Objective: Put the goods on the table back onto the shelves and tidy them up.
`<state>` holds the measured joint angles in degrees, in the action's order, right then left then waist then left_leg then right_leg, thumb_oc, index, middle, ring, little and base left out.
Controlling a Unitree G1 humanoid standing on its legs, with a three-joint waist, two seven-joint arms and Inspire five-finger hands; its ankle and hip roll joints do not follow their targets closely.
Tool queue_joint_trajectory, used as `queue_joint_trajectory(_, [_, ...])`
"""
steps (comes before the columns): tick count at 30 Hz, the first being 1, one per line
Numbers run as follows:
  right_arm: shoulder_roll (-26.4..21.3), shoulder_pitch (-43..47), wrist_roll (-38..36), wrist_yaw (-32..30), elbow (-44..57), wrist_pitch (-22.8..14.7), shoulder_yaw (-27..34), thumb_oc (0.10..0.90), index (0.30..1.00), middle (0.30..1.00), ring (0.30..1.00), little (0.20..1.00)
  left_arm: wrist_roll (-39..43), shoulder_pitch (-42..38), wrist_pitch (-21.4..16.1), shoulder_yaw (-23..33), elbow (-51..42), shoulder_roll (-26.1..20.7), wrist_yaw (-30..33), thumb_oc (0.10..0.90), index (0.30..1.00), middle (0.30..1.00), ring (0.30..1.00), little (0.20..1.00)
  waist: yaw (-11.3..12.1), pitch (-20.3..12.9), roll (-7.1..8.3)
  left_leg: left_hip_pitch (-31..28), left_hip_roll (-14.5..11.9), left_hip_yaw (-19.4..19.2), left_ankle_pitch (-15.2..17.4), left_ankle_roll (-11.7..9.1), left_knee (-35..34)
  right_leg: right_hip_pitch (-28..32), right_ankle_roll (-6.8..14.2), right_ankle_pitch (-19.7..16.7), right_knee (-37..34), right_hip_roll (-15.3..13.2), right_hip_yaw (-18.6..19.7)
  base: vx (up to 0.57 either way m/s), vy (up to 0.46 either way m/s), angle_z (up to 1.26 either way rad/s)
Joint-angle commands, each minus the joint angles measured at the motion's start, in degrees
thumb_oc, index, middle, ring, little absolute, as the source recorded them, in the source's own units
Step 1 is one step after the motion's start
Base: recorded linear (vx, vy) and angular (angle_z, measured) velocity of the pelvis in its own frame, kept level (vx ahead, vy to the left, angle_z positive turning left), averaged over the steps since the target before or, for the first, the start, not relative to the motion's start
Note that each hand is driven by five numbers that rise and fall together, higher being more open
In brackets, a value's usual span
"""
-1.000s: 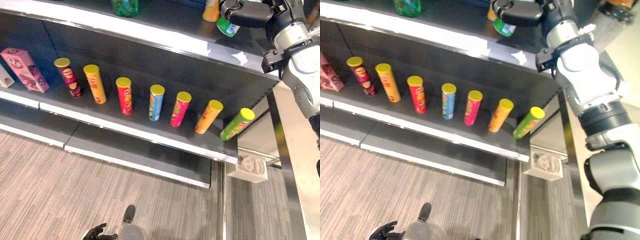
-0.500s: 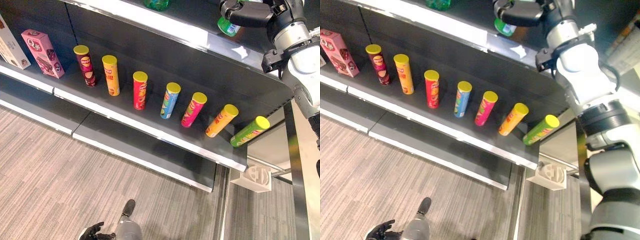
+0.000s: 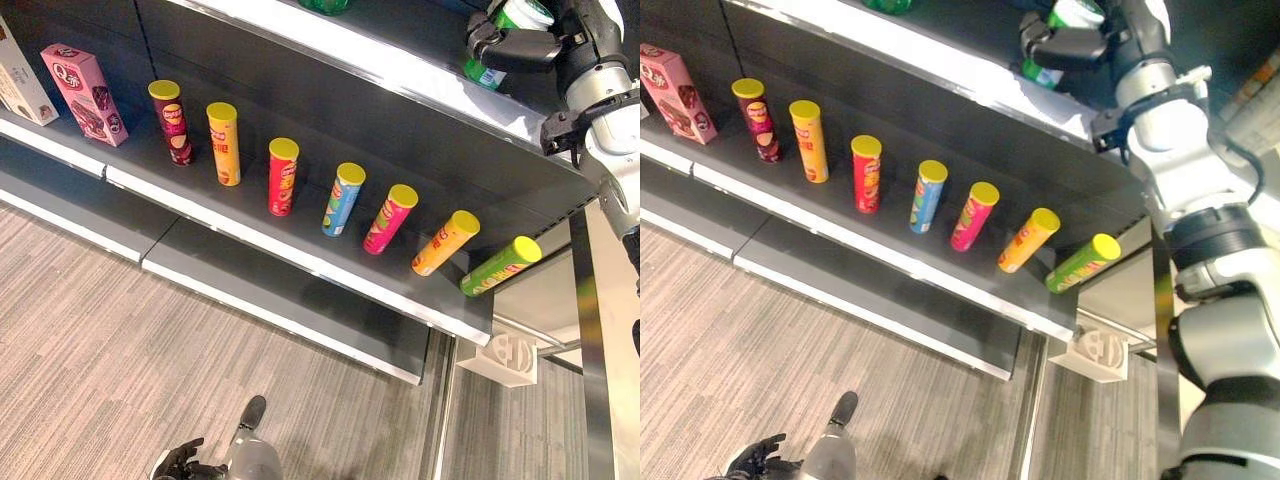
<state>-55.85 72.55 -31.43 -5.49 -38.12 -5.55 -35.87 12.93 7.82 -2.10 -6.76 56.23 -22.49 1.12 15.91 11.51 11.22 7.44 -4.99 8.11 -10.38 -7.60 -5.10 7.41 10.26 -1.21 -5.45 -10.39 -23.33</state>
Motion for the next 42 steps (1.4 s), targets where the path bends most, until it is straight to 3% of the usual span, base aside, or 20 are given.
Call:
queue_joint_trajectory(1, [-2.2, 9.9, 1.1, -3.6, -1.7, -3.1, -1.5, 0.4, 0.3, 0.3, 0.3, 0.3, -1.3, -0.6, -1.2, -3.3, 0.5, -2.4, 0.8, 0.8, 0.9, 0.9, 0.9, 0.9, -0.1, -2.5, 1.69, -4.2, 3.2, -4.0, 9.1, 2.9, 0.1, -3.7, 1.2, -1.5, 2.3, -2.3, -0.1, 0.0, 0.0, 0.0])
queue_joint_trajectory(7, [-1.5, 9.5, 0.9, -3.6, -1.5, -3.2, -1.2, 0.4, 0.3, 0.3, 0.3, 0.3, -1.4, -0.6, -1.2, -3.4, 0.2, -2.4, 0.9, 0.8, 0.9, 0.9, 0.9, 0.9, -0.4, -2.5, 1.81, -4.5, 3.1, -4.1, 9.3, 2.9, 0.1, -3.7, 1.2, -1.6, 2.2, -2.1, 0.0, 0.0, 0.0, 0.0])
queue_joint_trajectory(8, [-1.3, 9.5, 0.9, -3.7, -1.6, -3.2, -1.3, 0.607, 0.611, 0.611, 0.611, 0.611, -1.5, -0.6, -1.2, -3.4, 0.2, -2.4, 0.9, 0.8, 0.9, 0.9, 0.9, 0.9, -0.4, -2.5, 1.8, -4.5, 3.1, -4.1, 9.3, 2.9, 0.1, -3.7, 1.2, -1.6, 2.2, -2.1, 0.0, 0.0, 0.0, 0.0])
queue_joint_trajectory(10, [-0.9, 9.4, 0.3, -3.6, -1.8, -3.2, -1.0, 0.8, 0.9, 0.9, 0.9, 0.9, -1.5, -0.5, -1.2, -3.5, 0.4, -2.4, 0.9, 0.8, 0.9, 0.9, 0.9, 0.9, -0.4, -2.6, 1.79, -4.6, 3.1, -4.2, 9.3, 3.0, 0.1, -3.6, 1.2, -1.6, 2.1, -2.1, 0.0, 0.0, 0.0, 0.0])
queue_joint_trajectory(20, [-0.7, 9.7, 0.6, -5.0, -2.1, -3.1, 0.4, 0.8, 0.9, 0.9, 0.9, 0.9, -1.8, -0.8, -0.9, -3.6, 0.8, -2.5, 1.0, 0.8, 0.9, 0.9, 0.9, 0.9, -0.7, -3.1, 1.92, -5.0, 3.1, -4.2, 9.7, 3.0, 0.1, -3.4, 1.3, -1.8, 1.9, -2.1, -0.2, 0.0, 0.0, 0.0])
queue_joint_trajectory(26, [-4.8, 9.2, 1.4, -9.3, 5.2, -5.7, 4.0, 0.8, 0.9, 0.9, 0.9, 0.9, -2.1, -1.1, -0.8, -2.6, 1.5, -2.1, 1.4, 0.8, 0.9, 0.9, 0.9, 0.9, -1.5, -3.2, 1.58, -5.4, 2.8, -4.6, 9.9, 2.8, 0.1, -3.4, 1.3, -2.0, 1.9, -2.0, 0.2, 0.0, 0.004, -0.02])
queue_joint_trajectory(27, [-8.7, 3.4, 1.1, -12.5, 17.4, -9.6, 12.0, 0.8, 0.9, 0.9, 0.9, 0.9, -2.5, -1.0, -0.6, -1.3, 2.1, -1.1, 1.8, 0.8, 0.9, 0.9, 0.9, 0.9, -2.9, -3.8, 0.86, -5.7, 2.6, -5.4, 10.2, 2.8, 0.1, -3.4, 1.5, -2.2, 1.6, -2.0, 0.5, 0.02, 0.015, -0.06])
queue_joint_trajectory(28, [-9.6, 0.6, 1.3, -13.2, 21.8, -10.5, 15.6, 0.8, 0.9, 0.9, 0.9, 0.9, -2.6, -0.8, -0.5, -0.8, 2.2, -0.9, 1.9, 0.8, 0.9, 0.9, 0.9, 0.9, -3.3, -4.0, 0.57, -5.9, 2.6, -5.6, 10.4, 2.8, 0.1, -3.4, 1.6, -2.2, 1.6, -2.0, 0.6, 0.03, 0.026, -0.09])
queue_joint_trajectory(29, [-10.6, -7.2, 1.2, -13.5, 30.4, -13.0, 24.0, 0.8, 0.9, 0.9, 0.9, 0.9, -3.1, -0.5, -0.3, 0.4, 2.3, 0.0, 2.1, 0.8, 0.9, 0.9, 0.9, 0.9, -4.7, -4.5, -0.31, -6.2, 2.6, -6.3, 10.7, 2.9, 0.1, -3.6, 1.9, -2.4, 1.4, -2.1, 1.1, 0.02, 0.022, -0.2])
queue_joint_trajectory(30, [-8.7, -16.2, 0.8, -13.0, 39.5, -15.1, 32.8, 0.8, 0.9, 0.9, 0.9, 0.9, -3.8, -0.4, 0.0, 0.8, 2.1, 0.7, 1.9, 0.8, 0.9, 0.9, 0.9, 0.9, -6.0, -4.9, -1.26, -6.7, 2.5, -7.1, 11.1, 3.1, 0.1, -3.7, 2.0, -2.5, 1.3, -2.2, 1.8, 0.0, 0.02, -0.27])
queue_joint_trajectory(33, [-0.7, -28.8, -0.3, -9.4, 51.3, -15.6, 41.6, 0.8, 0.9, 0.9, 0.9, 0.9, -3.8, -0.3, 0.5, 1.5, 2.1, 1.7, 1.3, 0.8, 0.9, 0.9, 0.9, 0.9, -7.6, -5.7, -2.63, -8.1, 2.4, -8.7, 11.8, 3.4, 0.1, -3.6, 2.0, -2.6, 0.9, -2.3, 3.6, 0.0, 0.014, -0.41])
queue_joint_trajectory(34, [5.5, -34.2, -2.4, -5.5, 56.5, -15.0, 42.3, 0.8, 0.9, 0.9, 0.9, 0.9, -3.6, -0.7, 0.6, 1.6, 1.4, 2.2, 0.8, 0.8, 0.9, 0.9, 0.9, 0.9, -8.6, -6.1, -3.73, -8.9, 2.3, -9.8, 12.2, 3.6, 0.1, -3.7, 1.9, -2.5, 0.8, -2.3, 4.6, 0.01, -0.002, -0.54])
queue_joint_trajectory(35, [5.8, -34.8, -2.4, -5.4, 57.0, -14.8, 42.7, 0.8, 0.9, 0.9, 0.9, 0.9, -3.7, -0.6, 0.6, 1.6, 1.3, 2.1, 0.8, 0.8, 0.9, 0.9, 0.9, 0.9, -8.5, -6.2, -3.61, -9.0, 2.3, -9.9, 12.2, 3.6, 0.1, -3.7, 1.9, -2.5, 0.8, -2.3, 4.7, 0.0, 0.015, -0.67])
queue_joint_trajectory(36, [12.4, -40.4, -6.1, -0.5, 60.9, -13.8, 41.0, 0.8, 0.9, 0.9, 0.9, 0.9, -3.5, -1.1, 0.4, 1.2, -0.7, 2.7, 0.2, 0.8, 0.9, 0.9, 0.9, 0.9, -9.7, -6.4, -4.84, -9.8, 2.2, -11.3, 12.4, 3.8, 0.1, -3.8, 1.7, -2.6, 0.8, -2.3, 5.9, 0.0, 0.021, -0.72])
queue_joint_trajectory(37, [12.6, -41.0, -6.2, -0.3, 61.3, -13.6, 41.2, 0.8, 0.9, 0.9, 0.9, 0.9, -3.6, -0.9, 0.5, 1.1, -0.8, 2.5, 0.2, 0.8, 0.9, 0.9, 0.9, 0.9, -9.5, -6.6, -4.73, -9.9, 2.2, -11.5, 12.4, 3.7, 0.1, -3.8, 1.7, -2.6, 0.8, -2.3, 6.0, 0.0, 0.012, -0.64])
queue_joint_trajectory(39, [16.5, -48.9, -10.0, 5.9, 63.4, -10.6, 37.9, 0.8, 0.9, 0.9, 0.9, 0.9, -4.2, -1.9, 0.1, 0.9, -4.7, 2.0, -1.0, 0.8, 0.9, 0.9, 0.9, 0.9, -11.4, -6.7, -6.28, -11.0, 1.9, -13.1, 12.7, 3.7, 0.1, -3.8, 1.4, -2.5, 0.7, -2.3, 7.3, 0.01, 0.003, -0.39])
queue_joint_trajectory(42, [18.8, -58.1, -9.4, 9.2, 64.4, -8.3, 36.2, 0.8, 0.9, 0.9, 0.9, 0.9, -4.3, -2.8, -0.5, 1.3, -7.5, 1.3, -1.4, 0.8, 0.9, 0.9, 0.9, 0.9, -13.4, -6.6, -7.54, -12.0, 1.7, -14.5, 12.9, 3.6, 0.1, -4.0, 1.2, -2.5, 0.9, -2.1, 8.5, 0.0, 0.003, -0.24])
